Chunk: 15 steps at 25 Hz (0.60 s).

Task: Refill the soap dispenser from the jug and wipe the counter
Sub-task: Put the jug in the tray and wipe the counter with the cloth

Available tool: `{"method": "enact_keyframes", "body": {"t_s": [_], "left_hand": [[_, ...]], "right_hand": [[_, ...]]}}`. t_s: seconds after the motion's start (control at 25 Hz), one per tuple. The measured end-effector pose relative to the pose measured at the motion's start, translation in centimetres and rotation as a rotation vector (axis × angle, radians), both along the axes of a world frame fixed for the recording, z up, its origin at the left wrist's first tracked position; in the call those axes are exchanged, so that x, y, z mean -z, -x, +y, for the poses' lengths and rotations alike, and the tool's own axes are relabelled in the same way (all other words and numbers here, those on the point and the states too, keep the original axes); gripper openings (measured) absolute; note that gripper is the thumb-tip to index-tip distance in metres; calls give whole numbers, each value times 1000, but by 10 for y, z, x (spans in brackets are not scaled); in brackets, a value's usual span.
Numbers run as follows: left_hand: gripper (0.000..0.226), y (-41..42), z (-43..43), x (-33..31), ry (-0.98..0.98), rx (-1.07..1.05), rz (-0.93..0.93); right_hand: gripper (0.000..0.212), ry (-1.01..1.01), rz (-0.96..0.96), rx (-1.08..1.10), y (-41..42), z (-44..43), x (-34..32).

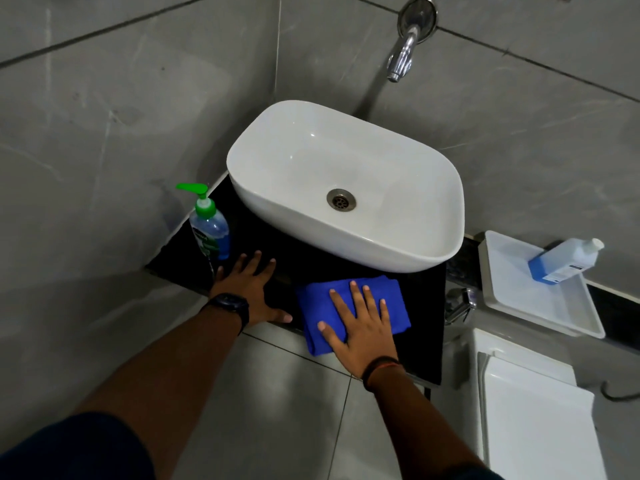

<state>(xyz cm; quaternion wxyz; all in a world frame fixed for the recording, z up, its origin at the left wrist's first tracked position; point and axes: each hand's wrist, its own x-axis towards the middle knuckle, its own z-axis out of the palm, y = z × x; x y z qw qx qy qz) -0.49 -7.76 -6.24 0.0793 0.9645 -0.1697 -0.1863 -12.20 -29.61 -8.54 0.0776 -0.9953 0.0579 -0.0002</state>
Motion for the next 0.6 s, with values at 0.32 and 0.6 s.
{"method": "enact_keyframes", "body": {"t_s": [0.32,0.6], "left_hand": [[120,0,-1,-3,1,-5,9],[120,0,-1,-2,-8,-4,-2]], "right_hand": [[70,-22,-36,236,-14,10,2],[70,-2,-16,-29,-6,-13,0]]}}
